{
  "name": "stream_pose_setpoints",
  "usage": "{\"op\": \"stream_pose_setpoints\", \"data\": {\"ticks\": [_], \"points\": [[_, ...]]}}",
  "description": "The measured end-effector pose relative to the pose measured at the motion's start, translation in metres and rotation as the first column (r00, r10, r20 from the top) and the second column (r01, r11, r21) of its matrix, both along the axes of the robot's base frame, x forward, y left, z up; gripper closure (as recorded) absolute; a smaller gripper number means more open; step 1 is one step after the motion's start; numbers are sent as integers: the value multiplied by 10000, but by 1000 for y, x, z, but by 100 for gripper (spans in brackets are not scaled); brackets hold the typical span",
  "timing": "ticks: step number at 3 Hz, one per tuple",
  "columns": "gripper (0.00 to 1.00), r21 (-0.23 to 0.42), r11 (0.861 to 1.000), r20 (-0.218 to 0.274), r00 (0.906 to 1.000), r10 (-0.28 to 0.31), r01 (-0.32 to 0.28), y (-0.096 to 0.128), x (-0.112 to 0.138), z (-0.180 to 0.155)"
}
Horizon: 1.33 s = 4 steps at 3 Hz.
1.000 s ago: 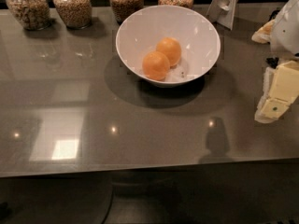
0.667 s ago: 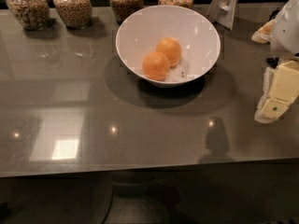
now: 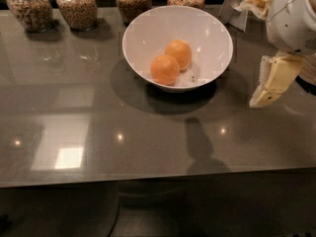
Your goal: Pick orange from white bowl
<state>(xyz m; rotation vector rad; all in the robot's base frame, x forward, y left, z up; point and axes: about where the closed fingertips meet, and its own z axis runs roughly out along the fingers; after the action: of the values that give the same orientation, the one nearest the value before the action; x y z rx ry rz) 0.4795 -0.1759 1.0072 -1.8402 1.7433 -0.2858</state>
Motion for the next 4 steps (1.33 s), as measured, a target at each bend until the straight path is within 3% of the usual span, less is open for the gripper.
{"op": "stream_pose_setpoints", "data": {"ticks": [1, 2, 3, 4], "points": [[0, -317, 9797, 1031, 9743, 2001, -1978, 35, 28, 18], [0, -827, 9644, 1271, 9571, 2603, -2512, 35, 27, 22], [0, -829, 9643, 1274, 9570, 2605, -2514, 35, 27, 22], [0, -1620, 9399, 2081, 9207, 3302, -3005, 44, 37, 30]]}}
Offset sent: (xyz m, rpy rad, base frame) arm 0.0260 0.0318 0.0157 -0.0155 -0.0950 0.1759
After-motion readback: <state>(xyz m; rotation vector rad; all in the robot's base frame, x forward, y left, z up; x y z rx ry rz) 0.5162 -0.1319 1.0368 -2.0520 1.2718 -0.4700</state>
